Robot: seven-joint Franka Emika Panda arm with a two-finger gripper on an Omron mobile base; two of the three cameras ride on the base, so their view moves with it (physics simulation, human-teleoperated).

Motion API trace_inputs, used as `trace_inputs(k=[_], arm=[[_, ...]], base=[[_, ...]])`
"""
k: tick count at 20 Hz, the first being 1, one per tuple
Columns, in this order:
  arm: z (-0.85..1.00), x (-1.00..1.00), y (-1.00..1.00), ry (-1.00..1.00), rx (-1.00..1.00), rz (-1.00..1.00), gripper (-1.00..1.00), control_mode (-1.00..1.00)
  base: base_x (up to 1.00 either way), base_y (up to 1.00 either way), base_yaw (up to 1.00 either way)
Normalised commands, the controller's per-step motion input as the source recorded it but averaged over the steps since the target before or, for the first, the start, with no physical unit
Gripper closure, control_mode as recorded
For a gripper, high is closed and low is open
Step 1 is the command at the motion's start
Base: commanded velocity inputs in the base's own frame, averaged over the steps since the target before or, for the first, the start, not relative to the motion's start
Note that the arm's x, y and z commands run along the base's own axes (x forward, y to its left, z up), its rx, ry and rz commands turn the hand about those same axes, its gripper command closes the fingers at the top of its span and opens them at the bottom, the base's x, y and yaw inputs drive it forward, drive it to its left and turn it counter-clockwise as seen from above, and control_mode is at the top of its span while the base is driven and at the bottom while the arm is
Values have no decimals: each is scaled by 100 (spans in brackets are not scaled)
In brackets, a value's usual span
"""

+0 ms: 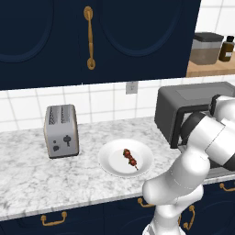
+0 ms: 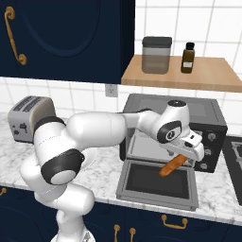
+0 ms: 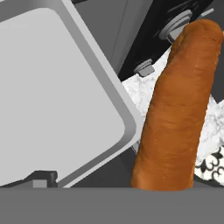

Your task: Pick up the kebab skewer and baguette bread, and place them inside the toaster oven. Close the toaster oven door and start by setting the timer.

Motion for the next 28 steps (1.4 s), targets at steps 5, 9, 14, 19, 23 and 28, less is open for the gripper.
trace_inputs(k=[5, 9, 14, 19, 23, 28], arm=[[1, 1, -5, 2, 9, 1, -100, -100], [0, 2, 0, 5, 1, 5, -100, -100], [0, 8, 0, 3, 1, 15, -100, -100], [0, 16, 4, 0, 4, 35, -100, -100], [0, 18, 25, 0, 5, 34, -100, -100], [-6, 8, 13, 0, 3, 39, -100, -100]], base=[[0, 0, 0], [0, 0, 0], [0, 0, 0], [0, 0, 0], [0, 0, 0], [0, 0, 0]])
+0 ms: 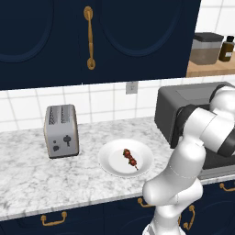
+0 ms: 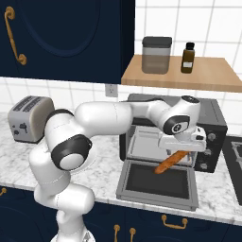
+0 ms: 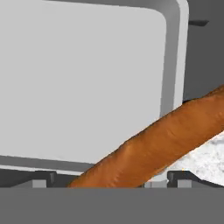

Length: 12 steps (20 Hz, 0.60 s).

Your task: Pick up the kebab skewer and baguette bread, and place them inside the toaster oven. Close the toaster oven door and start by setting the timer.

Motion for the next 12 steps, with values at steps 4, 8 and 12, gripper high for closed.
trace_inputs(k=[4, 8, 12], arm=[[-9, 11, 9, 0, 0, 39, -100, -100], [9, 3, 3, 8, 0, 8, -100, -100], [4, 11, 10, 7, 0, 0, -100, -100]], base=[[0, 0, 0], [0, 0, 0], [0, 0, 0]])
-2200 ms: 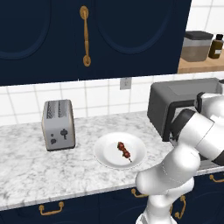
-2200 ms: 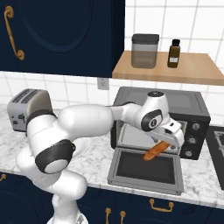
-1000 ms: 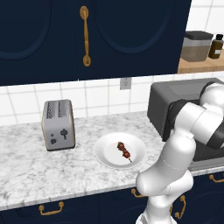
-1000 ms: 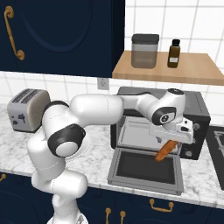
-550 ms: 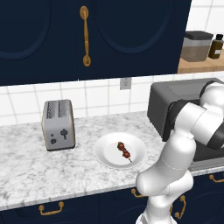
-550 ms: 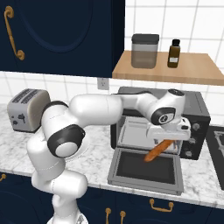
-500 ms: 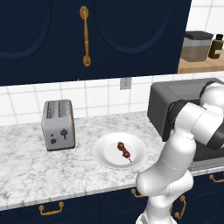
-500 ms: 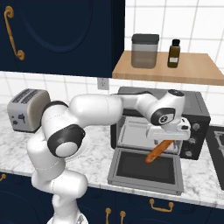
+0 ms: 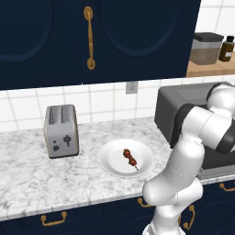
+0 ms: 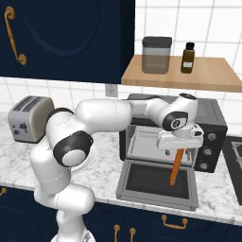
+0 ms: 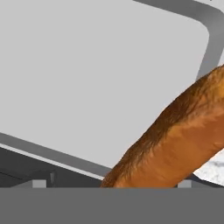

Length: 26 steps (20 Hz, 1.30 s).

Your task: Pick up the kebab skewer and baguette bread, and place them inside the toaster oven. Close the toaster oven door and start by setting the timer.

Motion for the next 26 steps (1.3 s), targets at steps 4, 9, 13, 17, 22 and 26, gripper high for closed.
trace_inputs(k=[4, 9, 13, 17, 22, 26], arm=[[0, 12, 2, 0, 0, 0, -100, -100], [-20, 14, 4, 0, 2, 1, -100, -100], [-30, 20, 0, 0, 2, 2, -100, -100], [-1, 22, 0, 0, 2, 1, -100, -100], [0, 25, 0, 0, 0, 3, 100, -100], [0, 40, 8, 0, 0, 9, 100, -100]], base=[[0, 0, 0], [0, 0, 0], [0, 0, 0], [0, 0, 0], [0, 0, 0], [0, 0, 0]])
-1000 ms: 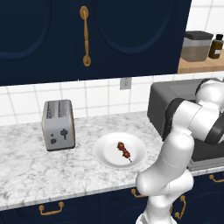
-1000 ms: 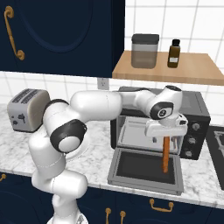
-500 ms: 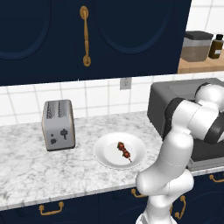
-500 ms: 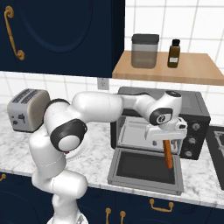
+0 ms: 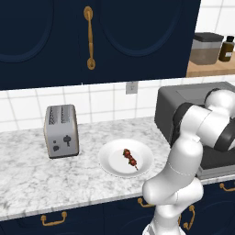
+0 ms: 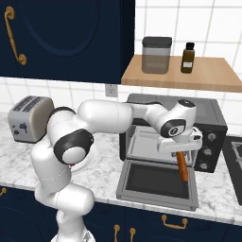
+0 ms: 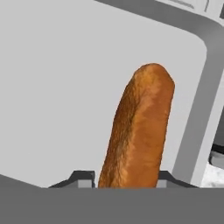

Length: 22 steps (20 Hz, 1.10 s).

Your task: Pick up the kebab skewer and baguette bread, and place them inside the toaster oven. Close the toaster oven door and start by setting the timer.

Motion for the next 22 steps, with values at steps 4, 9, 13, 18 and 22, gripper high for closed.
trace_inputs(k=[4, 9, 13, 18, 22], arm=[[6, 43, 34, 1, 1, 21, 100, -100], [15, 43, 60, 0, 0, 29, 100, -100], [14, 14, 76, -4, 0, 25, 100, -100], [25, 0, 86, -9, -3, 17, 100, -100], [10, 9, 40, -20, -6, 15, 100, -100]], base=[[0, 0, 0], [0, 0, 0], [0, 0, 0], [0, 0, 0], [0, 0, 0]])
